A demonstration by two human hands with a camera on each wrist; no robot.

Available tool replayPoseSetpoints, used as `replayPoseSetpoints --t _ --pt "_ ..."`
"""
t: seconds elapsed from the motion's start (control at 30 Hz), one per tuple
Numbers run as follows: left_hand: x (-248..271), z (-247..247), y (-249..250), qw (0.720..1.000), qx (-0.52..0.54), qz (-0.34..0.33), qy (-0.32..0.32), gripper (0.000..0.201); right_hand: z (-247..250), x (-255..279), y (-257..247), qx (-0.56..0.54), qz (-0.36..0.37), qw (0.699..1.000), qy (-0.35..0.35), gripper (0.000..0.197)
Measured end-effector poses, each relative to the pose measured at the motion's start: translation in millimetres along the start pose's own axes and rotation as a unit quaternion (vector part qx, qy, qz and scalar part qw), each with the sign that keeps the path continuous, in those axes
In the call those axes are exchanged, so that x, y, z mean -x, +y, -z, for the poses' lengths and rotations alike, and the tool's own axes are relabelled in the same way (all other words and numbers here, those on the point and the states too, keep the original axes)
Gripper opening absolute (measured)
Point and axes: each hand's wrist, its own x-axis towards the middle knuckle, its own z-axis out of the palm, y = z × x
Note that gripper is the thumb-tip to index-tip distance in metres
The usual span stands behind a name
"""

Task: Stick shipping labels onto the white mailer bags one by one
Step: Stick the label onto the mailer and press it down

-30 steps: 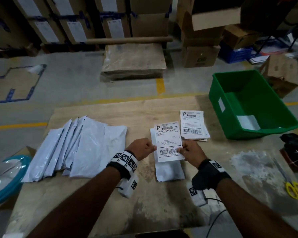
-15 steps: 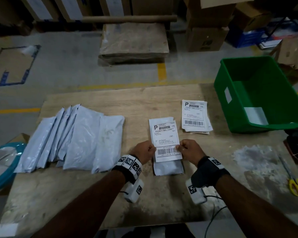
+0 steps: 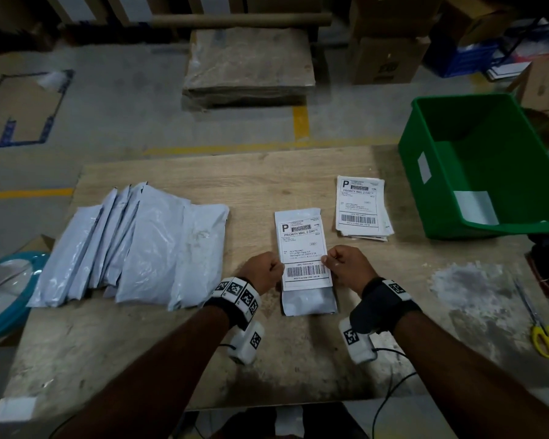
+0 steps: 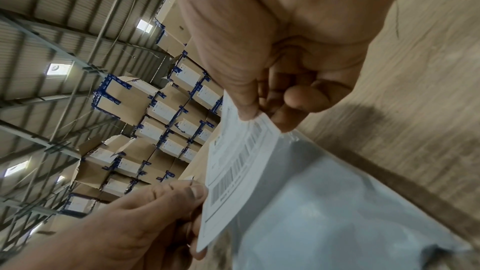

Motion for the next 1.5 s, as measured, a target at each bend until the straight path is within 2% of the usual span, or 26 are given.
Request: replayPoseSetpoints --t 0.6,0.87,1.5 --pt "-6.9 -1.7 -1.0 0.999 0.031 0.021 0.009 0.016 -3.1 -12.5 -2.6 0.055 0.007 0.998 0.010 0.027" --pt "-4.7 -2.8 -0.9 0.998 0.035 0.031 0.038 0.019 -4.5 -9.2 0.5 0.046 -0.019 0.999 0.010 0.032" --pt "-7.2 -10.7 -7.6 0.998 0.046 0.038 0.033 0.024 -5.8 -7.2 -4.5 0.041 -0.033 0.999 0.014 0.031"
